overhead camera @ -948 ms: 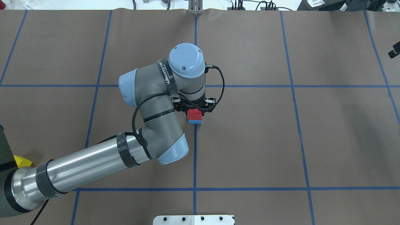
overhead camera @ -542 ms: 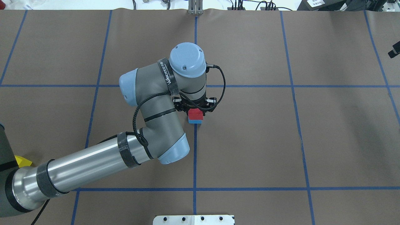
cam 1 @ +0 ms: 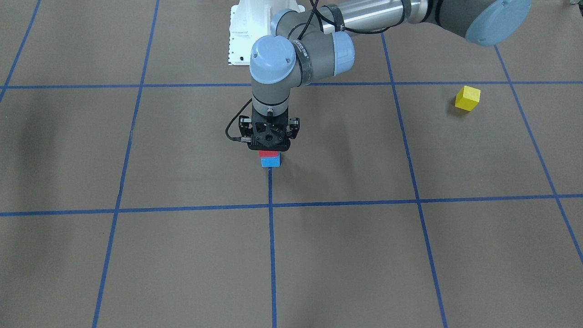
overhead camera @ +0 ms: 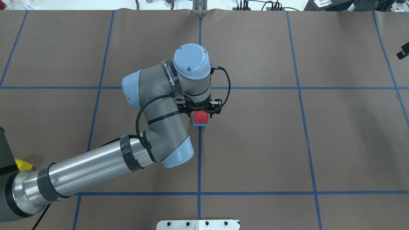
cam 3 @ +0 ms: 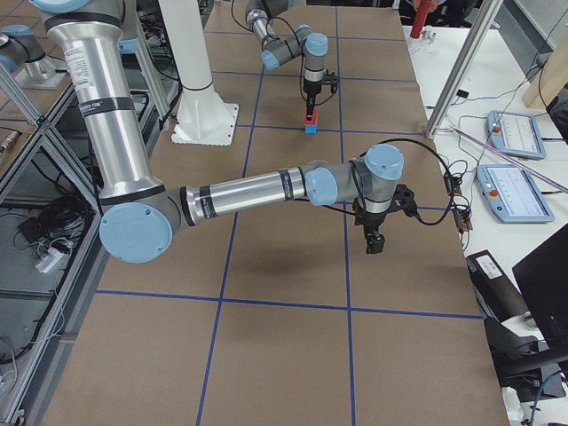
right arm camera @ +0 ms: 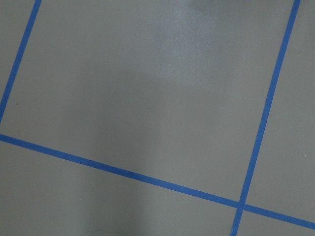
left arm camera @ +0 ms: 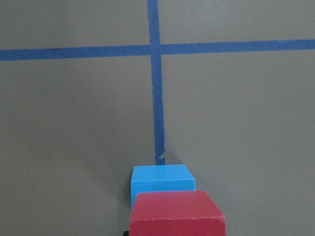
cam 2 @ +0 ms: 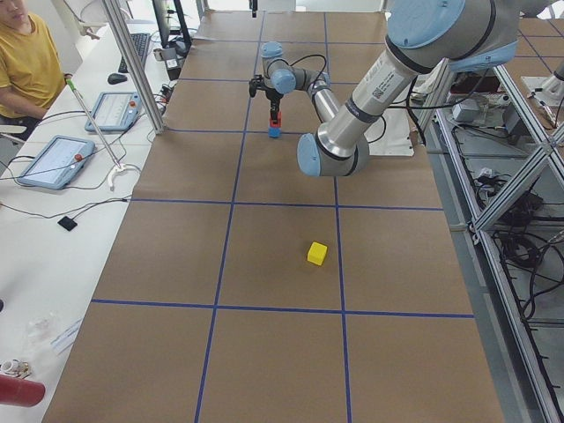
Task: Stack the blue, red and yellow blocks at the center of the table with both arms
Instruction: 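Lower the red cube onto the blue cube and open the left gripper, then move the left gripper away toward the yellow cube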
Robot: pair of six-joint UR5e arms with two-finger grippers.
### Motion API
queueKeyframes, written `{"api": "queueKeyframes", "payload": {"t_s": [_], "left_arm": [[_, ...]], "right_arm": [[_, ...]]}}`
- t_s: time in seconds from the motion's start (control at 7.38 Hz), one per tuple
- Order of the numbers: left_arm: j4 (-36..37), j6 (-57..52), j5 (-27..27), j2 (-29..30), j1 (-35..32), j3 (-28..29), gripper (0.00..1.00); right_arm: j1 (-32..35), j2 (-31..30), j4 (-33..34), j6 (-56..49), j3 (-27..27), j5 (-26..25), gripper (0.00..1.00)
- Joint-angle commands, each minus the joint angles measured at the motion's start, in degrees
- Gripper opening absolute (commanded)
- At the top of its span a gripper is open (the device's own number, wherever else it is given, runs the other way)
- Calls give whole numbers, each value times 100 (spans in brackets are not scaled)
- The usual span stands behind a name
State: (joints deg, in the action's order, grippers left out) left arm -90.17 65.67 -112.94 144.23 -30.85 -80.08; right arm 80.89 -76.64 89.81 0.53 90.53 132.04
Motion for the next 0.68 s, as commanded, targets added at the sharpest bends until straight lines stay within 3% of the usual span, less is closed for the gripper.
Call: {"api": "queueKeyframes", "payload": {"t_s": [0.0, 0.14, 0.27, 0.54], "left_arm": [[9, 7, 0, 0, 0, -34, 86], [61, -2, -9, -9, -17, -121, 98], [140, -19, -18, -122, -96, -418, 99], [604, -246, -227, -1163, -306, -1863, 99]], "right_arm": [[5, 0, -8, -1, 0, 6, 100], [5, -9, -8, -1, 9, 6, 100], [5, -9, 1, -1, 0, -2, 100], [5, -9, 1, -1, 0, -2, 100]]}}
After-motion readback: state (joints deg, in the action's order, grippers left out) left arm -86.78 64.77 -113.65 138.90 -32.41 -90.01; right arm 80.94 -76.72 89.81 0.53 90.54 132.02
